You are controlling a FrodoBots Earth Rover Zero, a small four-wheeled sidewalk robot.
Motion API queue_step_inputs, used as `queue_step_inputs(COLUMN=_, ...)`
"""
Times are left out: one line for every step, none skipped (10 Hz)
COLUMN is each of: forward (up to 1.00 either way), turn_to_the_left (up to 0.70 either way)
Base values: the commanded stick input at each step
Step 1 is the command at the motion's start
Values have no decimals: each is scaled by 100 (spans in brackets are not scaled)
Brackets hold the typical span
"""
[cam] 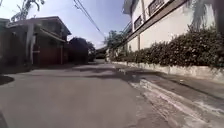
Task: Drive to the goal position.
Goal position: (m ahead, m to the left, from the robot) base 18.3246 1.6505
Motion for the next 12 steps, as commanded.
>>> queue_step_inputs(forward=100, turn_to_the_left=0)
queue_step_inputs(forward=100, turn_to_the_left=0)
queue_step_inputs(forward=100, turn_to_the_left=0)
queue_step_inputs(forward=100, turn_to_the_left=0)
queue_step_inputs(forward=100, turn_to_the_left=0)
queue_step_inputs(forward=100, turn_to_the_left=0)
queue_step_inputs(forward=100, turn_to_the_left=0)
queue_step_inputs(forward=100, turn_to_the_left=0)
queue_step_inputs(forward=100, turn_to_the_left=0)
queue_step_inputs(forward=100, turn_to_the_left=0)
queue_step_inputs(forward=100, turn_to_the_left=0)
queue_step_inputs(forward=100, turn_to_the_left=0)
